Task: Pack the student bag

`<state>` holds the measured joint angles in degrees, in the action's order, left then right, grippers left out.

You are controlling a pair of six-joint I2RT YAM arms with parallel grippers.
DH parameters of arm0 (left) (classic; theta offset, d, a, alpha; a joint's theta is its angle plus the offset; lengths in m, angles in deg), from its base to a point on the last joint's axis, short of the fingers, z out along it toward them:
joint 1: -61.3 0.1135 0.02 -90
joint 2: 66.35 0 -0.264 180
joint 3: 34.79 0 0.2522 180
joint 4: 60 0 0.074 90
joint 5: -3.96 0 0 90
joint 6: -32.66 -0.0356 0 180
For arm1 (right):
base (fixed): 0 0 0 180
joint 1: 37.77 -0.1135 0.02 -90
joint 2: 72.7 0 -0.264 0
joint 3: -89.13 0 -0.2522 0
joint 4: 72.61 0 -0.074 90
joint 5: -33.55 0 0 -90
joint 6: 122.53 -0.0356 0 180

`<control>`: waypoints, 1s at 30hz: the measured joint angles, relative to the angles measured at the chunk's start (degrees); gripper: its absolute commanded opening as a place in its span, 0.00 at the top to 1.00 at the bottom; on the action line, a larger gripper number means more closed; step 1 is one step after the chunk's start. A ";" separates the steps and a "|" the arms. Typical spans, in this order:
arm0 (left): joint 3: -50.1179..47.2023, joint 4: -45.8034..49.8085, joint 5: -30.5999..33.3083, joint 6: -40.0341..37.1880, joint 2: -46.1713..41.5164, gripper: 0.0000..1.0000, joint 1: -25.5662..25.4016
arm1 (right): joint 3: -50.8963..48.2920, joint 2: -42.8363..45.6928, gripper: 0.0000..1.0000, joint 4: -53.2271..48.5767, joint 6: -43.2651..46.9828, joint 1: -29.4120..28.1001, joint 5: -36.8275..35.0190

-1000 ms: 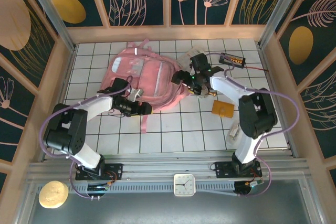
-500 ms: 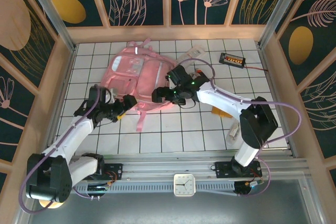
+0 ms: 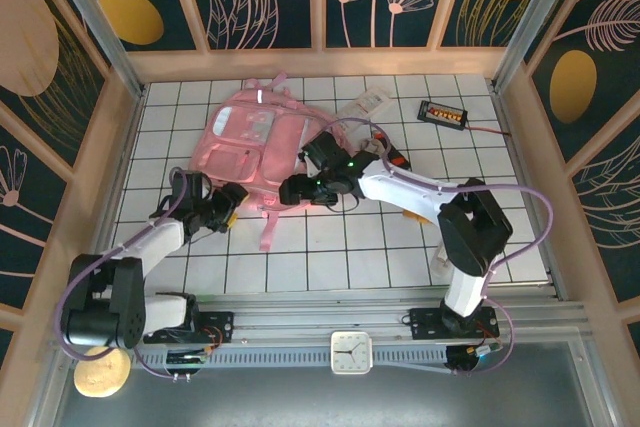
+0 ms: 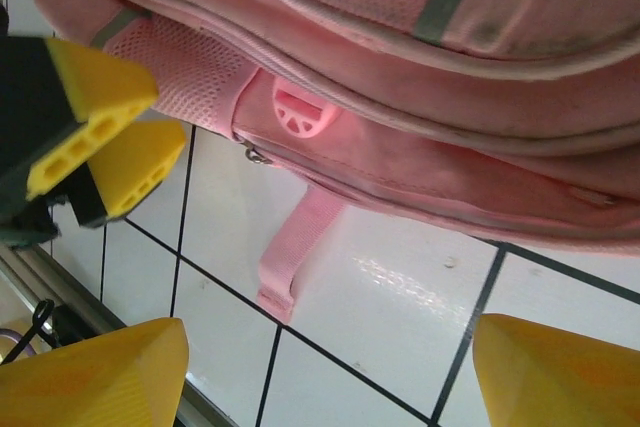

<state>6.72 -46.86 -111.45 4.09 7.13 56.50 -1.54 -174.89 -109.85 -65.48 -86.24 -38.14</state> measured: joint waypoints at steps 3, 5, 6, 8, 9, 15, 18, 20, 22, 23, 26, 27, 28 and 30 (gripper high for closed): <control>0.00 -2.21 0.63 0.39 1.97 0.37 0.90 | 0.26 -0.42 0.27 1.01 0.00 -0.48 0.17; 0.00 -3.67 0.83 0.57 3.65 0.43 1.07 | 0.35 -0.42 0.27 1.22 0.00 -0.68 0.22; 0.00 -4.50 0.85 0.76 4.57 0.48 1.07 | 0.42 -0.44 0.27 1.33 0.00 -0.74 0.20; 0.00 -6.82 0.63 1.14 6.69 0.56 1.05 | 0.79 -0.83 0.27 1.49 0.00 -0.90 0.20; 0.00 -7.89 0.48 1.31 7.82 0.63 1.07 | 1.16 -1.27 0.27 1.49 -0.02 -1.11 0.17; 1.51 -11.43 -0.50 2.29 11.85 0.92 1.07 | 4.22 -4.87 0.27 1.40 -0.15 -3.54 0.17; 2.80 -12.17 -1.18 2.80 12.26 1.00 1.14 | 5.62 -6.16 0.30 1.11 -0.13 -4.46 0.15; 3.23 -12.44 -1.66 3.45 12.07 1.00 1.14 | 6.34 -6.60 0.31 0.74 -0.15 -4.68 0.11; 3.69 -11.93 -2.27 3.89 11.30 1.00 1.11 | 7.39 -6.82 0.34 -0.07 -0.13 -4.68 -0.26; 4.00 -11.47 -2.54 4.17 10.71 1.00 1.11 | 7.98 -6.91 0.34 -0.50 -0.17 -4.68 -0.33; 5.01 -10.62 -2.99 5.70 7.87 1.00 0.92 | 10.32 -7.45 0.34 -1.09 -0.39 -4.55 -0.44; 5.38 -10.62 -3.06 6.51 6.84 1.00 0.72 | 10.80 -7.58 0.34 -1.11 -0.59 -4.46 -0.35; 5.79 -10.69 -3.04 7.76 5.79 1.00 0.37 | 11.02 -7.58 0.34 -1.18 -0.92 -4.39 -0.24; 6.10 -11.52 -2.58 10.69 4.09 1.00 -0.59 | 11.04 -7.58 0.31 -1.20 -2.03 -4.07 0.24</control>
<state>12.81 -58.38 -114.03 14.78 11.21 55.91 9.50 -182.48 -111.06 -67.51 -90.30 -37.90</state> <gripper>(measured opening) 0.077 0.667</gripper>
